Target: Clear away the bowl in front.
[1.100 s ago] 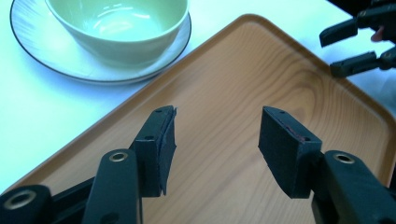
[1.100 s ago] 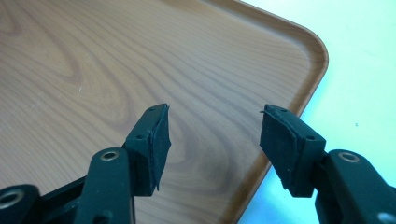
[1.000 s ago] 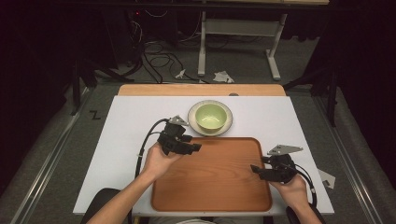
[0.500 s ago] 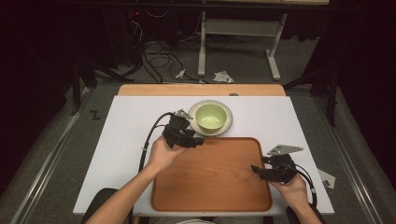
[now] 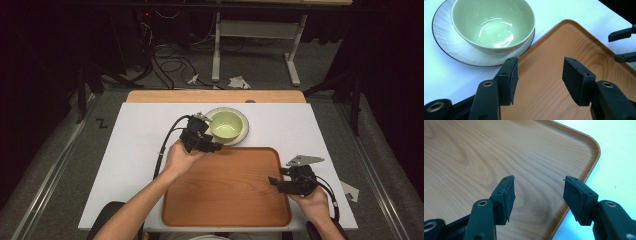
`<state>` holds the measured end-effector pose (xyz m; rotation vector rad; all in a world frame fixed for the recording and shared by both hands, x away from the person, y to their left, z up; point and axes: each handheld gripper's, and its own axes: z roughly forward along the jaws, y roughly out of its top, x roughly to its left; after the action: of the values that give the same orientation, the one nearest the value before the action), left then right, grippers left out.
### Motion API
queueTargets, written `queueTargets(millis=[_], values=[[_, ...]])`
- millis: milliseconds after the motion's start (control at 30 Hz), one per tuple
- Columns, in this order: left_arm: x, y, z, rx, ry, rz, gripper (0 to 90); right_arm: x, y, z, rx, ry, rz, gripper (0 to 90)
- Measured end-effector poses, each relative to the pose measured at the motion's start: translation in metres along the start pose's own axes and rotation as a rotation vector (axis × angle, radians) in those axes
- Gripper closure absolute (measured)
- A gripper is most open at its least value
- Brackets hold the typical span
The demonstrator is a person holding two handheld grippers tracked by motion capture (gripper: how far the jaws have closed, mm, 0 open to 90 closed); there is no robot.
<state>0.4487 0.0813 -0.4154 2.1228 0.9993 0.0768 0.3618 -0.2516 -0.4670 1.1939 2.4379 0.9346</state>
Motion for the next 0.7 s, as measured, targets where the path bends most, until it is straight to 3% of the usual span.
queueTargets(millis=[433, 700], values=[[0.007, 0.018, 0.006, 0.002, 0.035, -0.011, 46.0, 0.0, 0.0, 0.0, 0.0, 0.001, -0.001, 42.9], [0.015, 0.031, 0.011, 0.006, 0.091, -0.008, 45.3, 0.0, 0.0, 0.0, 0.002, 0.004, 0.0, 42.9]])
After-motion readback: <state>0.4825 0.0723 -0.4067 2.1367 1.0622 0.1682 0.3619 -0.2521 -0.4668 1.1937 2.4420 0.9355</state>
